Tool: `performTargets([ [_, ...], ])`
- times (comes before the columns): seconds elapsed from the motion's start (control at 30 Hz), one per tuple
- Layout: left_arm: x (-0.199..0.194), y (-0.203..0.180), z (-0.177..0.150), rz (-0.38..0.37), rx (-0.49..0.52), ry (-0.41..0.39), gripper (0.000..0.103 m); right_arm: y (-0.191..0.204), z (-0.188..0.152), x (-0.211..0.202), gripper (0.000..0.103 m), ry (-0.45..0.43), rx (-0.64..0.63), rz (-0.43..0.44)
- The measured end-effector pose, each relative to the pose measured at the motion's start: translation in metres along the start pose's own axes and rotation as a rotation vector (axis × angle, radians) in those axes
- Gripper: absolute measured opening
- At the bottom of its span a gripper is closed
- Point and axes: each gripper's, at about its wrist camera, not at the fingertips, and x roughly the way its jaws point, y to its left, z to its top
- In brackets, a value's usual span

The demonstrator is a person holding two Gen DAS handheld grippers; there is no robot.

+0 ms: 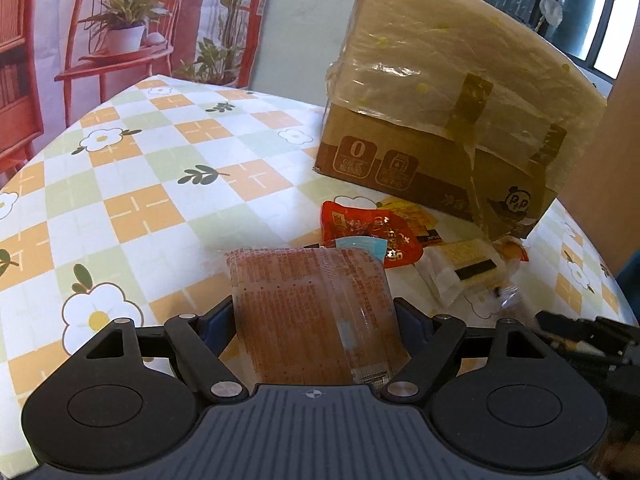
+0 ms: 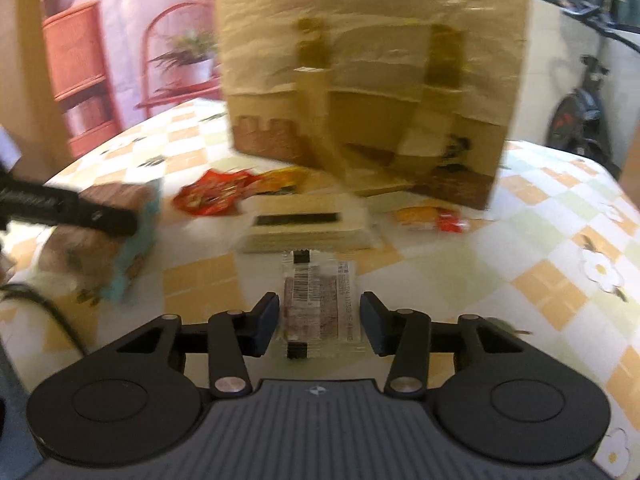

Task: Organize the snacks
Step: 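Grasp the brown bread bag with the left tool while the right tool reaches a clear packet, then lift the bread bag with the left tool while the right tool lifts the clear packet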

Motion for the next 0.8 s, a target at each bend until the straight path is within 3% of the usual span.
performTargets([
  [0.17,0.000,0.002,-0.003,-0.011,-0.002,-0.009,0.082,-0.022,-0.005,-0.001,0.047,-0.026,0.103,-0.077],
  [0.5,0.000,0.006,-0.004,-0.032,-0.022,-0.024,0.081,-0.029,-0.009,-0.003,0.047,-0.061,0.139,-0.055],
  [0.8,-0.015,0.004,0.005,-0.044,-0.002,-0.081,0.080,-0.028,-0.008,-0.019,0.047,-0.149,0.152,-0.051],
])
